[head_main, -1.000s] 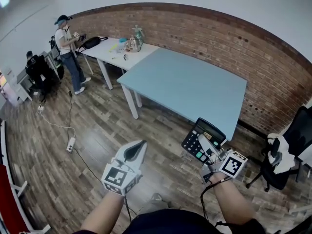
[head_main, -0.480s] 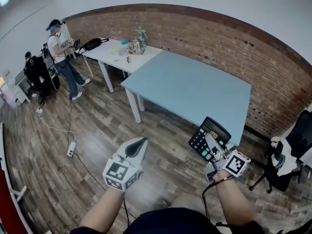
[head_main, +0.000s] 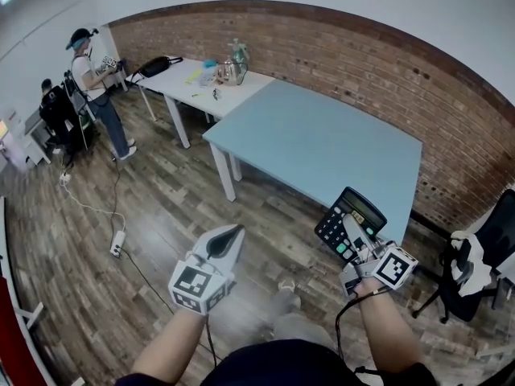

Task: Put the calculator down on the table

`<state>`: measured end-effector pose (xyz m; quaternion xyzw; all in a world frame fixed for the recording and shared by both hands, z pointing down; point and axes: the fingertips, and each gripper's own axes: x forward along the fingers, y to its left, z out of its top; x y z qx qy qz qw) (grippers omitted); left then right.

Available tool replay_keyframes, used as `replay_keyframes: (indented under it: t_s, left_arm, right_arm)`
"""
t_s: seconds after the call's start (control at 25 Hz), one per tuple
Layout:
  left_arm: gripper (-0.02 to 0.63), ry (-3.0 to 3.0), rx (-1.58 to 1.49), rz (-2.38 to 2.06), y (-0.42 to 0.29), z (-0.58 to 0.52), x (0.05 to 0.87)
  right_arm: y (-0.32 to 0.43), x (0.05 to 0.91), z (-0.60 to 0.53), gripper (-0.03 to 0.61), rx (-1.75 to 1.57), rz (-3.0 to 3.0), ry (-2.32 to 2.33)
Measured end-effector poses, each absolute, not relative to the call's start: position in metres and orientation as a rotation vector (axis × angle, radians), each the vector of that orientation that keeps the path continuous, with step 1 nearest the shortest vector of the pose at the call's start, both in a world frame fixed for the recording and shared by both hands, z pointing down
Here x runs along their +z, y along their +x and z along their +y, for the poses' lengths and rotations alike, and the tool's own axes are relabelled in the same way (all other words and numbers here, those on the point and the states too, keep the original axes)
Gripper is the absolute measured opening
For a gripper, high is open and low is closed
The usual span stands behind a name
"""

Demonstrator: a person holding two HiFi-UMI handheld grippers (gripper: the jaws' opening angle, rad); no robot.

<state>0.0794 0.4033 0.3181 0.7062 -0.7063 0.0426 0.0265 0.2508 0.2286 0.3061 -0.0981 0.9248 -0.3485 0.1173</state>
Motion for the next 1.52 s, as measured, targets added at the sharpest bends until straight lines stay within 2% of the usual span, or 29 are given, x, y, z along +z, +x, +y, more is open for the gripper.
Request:
replay_keyframes:
  t_s: [0.92,1.52]
  left_arm:
    - [0.003,2.087,0.175,-2.195,-0.02,0.298,0.331]
    - [0.003,2.11,0.202,-2.233,-0.083,0.173,0.308]
  right_arm:
    - [0.139,0.327,0.11,0.123,-1.152,2.675,-0.254]
    - [0.083,0.328,-0.014,0.123,-1.133,2.685,-0.232]
